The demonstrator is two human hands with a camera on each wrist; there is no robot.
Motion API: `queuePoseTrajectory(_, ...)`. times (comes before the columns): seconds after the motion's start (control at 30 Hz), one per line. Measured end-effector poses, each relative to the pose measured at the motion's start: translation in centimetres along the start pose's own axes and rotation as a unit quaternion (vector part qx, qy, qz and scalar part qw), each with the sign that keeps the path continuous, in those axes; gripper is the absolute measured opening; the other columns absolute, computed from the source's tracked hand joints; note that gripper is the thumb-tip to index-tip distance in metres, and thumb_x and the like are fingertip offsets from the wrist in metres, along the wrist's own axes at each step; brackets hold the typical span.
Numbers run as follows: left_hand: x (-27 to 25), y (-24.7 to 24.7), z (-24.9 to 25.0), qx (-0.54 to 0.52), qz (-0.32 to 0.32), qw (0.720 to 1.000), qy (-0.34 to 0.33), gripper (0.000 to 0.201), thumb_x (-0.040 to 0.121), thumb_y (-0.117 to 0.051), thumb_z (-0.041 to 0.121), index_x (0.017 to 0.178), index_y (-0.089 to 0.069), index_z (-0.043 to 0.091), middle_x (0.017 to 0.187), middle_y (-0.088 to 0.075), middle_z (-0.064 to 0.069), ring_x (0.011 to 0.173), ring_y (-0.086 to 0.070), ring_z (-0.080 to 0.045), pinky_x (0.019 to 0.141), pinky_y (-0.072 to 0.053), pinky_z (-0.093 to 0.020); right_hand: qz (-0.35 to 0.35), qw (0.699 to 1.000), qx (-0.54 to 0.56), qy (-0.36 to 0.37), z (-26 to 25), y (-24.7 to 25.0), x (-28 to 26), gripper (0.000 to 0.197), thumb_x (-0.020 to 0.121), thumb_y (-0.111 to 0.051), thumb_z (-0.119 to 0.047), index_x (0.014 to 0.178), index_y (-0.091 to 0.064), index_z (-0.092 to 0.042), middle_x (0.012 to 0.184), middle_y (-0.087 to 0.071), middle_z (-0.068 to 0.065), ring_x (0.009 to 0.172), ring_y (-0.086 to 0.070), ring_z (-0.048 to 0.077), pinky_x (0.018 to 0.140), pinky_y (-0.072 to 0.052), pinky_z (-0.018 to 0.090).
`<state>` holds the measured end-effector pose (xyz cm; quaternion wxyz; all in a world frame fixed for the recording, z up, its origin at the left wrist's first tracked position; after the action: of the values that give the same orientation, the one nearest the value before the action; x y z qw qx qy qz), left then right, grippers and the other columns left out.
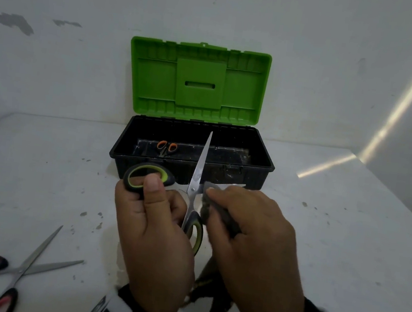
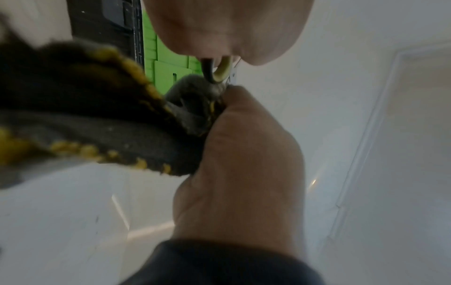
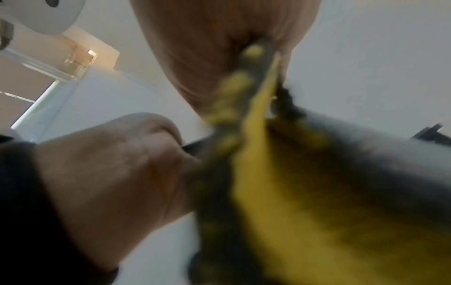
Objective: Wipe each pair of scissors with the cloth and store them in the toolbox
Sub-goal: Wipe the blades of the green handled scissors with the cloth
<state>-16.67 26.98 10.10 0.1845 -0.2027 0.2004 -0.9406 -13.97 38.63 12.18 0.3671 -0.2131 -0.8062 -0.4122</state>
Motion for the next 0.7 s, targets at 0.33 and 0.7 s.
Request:
queuePoseTrajectory(0.33,-0.1,-0.1,0.3,-0.054,0.008,0.996,0.066,0.028,0.098,-0.040,0.040,0.092,-0.049,0.014,0.054,-0.030,0.004,0.048,-0.028,-0.011,0.047,-0.022,-0.029,0.006,1.000,0.005,0.004,-0.8,-0.3,-0.2,0.029,0.087,-0.057,-0.028,0.104,-0.076,-0.014,0.091,-0.075,-0.003,0.079,-0.066,0.009,0.077,-0.055,0.026)
queuePoseTrajectory(0.7,-0.2,-0.2,0.1,-0.076,0.011,0.992,0.095,0.026,0.103,-0.036,0.035,0.090,-0.049,0.016,0.056,-0.034,0.006,0.047,-0.031,-0.008,0.044,-0.025,-0.022,0.034,0.999,-0.021,-0.011,-1.2,-0.1,-0.5,0.028,0.087,-0.060,-0.028,0.105,-0.076,-0.014,0.092,-0.075,-0.002,0.081,-0.065,0.010,0.078,-0.054,0.028)
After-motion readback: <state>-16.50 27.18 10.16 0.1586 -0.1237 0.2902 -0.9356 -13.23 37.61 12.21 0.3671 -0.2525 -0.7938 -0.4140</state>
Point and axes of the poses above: each hand's wrist, its own x-axis towards the middle knuckle, its own y-axis out of the back of the hand, z = x × y, the point moved 4 cm from there along x, towards the middle knuckle
